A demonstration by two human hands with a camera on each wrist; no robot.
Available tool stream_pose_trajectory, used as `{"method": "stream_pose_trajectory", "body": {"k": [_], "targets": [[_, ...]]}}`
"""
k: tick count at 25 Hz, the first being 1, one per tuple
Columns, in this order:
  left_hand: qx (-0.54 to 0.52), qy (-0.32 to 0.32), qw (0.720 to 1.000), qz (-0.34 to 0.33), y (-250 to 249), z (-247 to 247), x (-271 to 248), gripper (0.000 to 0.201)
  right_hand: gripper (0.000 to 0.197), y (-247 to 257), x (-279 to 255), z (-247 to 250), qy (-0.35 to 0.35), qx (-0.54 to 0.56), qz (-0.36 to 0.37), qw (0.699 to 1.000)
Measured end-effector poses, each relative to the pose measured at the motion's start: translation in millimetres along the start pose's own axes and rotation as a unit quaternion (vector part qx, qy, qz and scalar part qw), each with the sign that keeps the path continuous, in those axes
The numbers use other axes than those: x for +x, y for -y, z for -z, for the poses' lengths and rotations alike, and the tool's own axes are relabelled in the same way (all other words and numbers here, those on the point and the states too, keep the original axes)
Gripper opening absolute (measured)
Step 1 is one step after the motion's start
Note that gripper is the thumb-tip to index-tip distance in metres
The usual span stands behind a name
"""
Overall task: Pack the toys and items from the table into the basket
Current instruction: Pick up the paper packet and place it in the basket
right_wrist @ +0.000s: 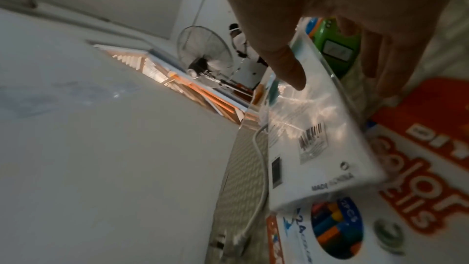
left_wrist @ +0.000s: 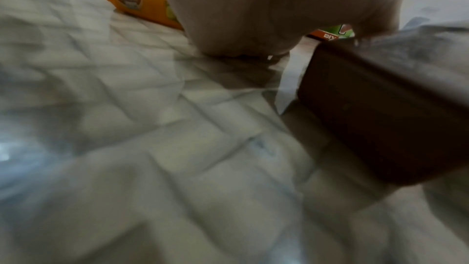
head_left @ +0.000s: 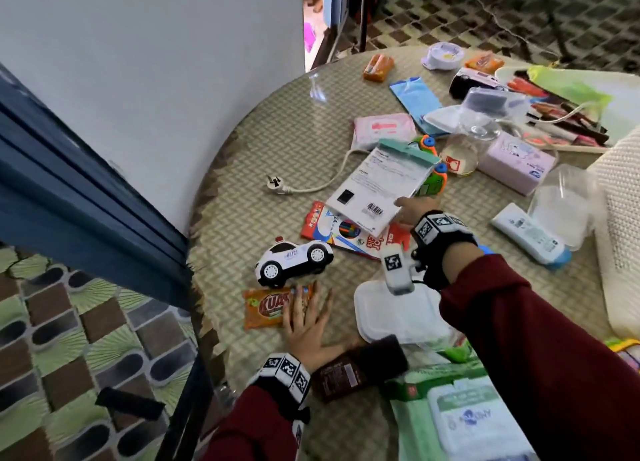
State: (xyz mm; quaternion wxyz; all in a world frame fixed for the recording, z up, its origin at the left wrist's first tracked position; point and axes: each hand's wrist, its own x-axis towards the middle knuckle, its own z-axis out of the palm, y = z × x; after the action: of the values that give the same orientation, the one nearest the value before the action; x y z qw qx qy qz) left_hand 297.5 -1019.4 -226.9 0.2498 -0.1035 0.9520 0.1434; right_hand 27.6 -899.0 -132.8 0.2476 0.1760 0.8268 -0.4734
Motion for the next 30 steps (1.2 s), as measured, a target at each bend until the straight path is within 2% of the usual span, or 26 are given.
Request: {"method": "stream_pose_trajectory", "body": {"k": [2,5,8,10,14,20,25,26,27,28,30], "targets": [[-0.007,-0.003,1.0,-0.013,-2.9,8.6,-2.8,0.097,0.031,2.6,0.4,-8.5,0.015,-0.011,-0.01,1.0],[-0.023,0.002,1.0,-0.007,-4.8,13.1,-7.8,0.098,0.046,4.6,-1.8,-20.3,-0.065,0.024,0.037,0.997],[-0.053,-0.038,0.998,-0.019,-2.1,12.0,-13.3,0.108,0.043,4.3,-5.2,-25.8,-0.093,0.012,0.068,0.993],[-0.086,-0.032,0.996,-0.018,-1.9,12.2,-14.4,0.113,0.039,6.7,-11.0,-23.0,-0.088,0.014,0.089,0.992],[-0.086,-0.017,0.996,-0.018,-2.3,13.4,-12.9,0.113,0.042,14.7,-31.3,-7.0,-0.067,0.054,0.141,0.986],[-0.077,0.014,0.997,-0.014,-3.5,20.8,-14.1,0.123,0.051,-1.7,-89.6,32.7,-0.05,0.221,0.185,0.956],[-0.089,0.016,0.996,-0.001,-10.9,31.8,-19.5,0.136,0.04,-44.3,-149.5,79.5,-0.032,0.276,0.203,0.939],[-0.095,0.014,0.995,0.007,-12.1,33.6,-20.0,0.131,0.037,-56.3,-158.1,88.8,-0.036,0.282,0.204,0.937],[-0.094,-0.002,0.995,0.015,-14.8,36.9,-23.0,0.117,0.036,-68.0,-167.5,97.6,-0.041,0.288,0.205,0.935],[-0.095,-0.026,0.995,0.027,-17.2,38.9,-25.0,0.101,0.035,-79.7,-174.9,106.0,-0.042,0.29,0.21,0.933],[-0.122,-0.091,0.988,0.032,-26.3,42.1,-29.6,0.083,0.037,-102.6,-192.2,125.5,-0.044,0.302,0.205,0.93]]}}
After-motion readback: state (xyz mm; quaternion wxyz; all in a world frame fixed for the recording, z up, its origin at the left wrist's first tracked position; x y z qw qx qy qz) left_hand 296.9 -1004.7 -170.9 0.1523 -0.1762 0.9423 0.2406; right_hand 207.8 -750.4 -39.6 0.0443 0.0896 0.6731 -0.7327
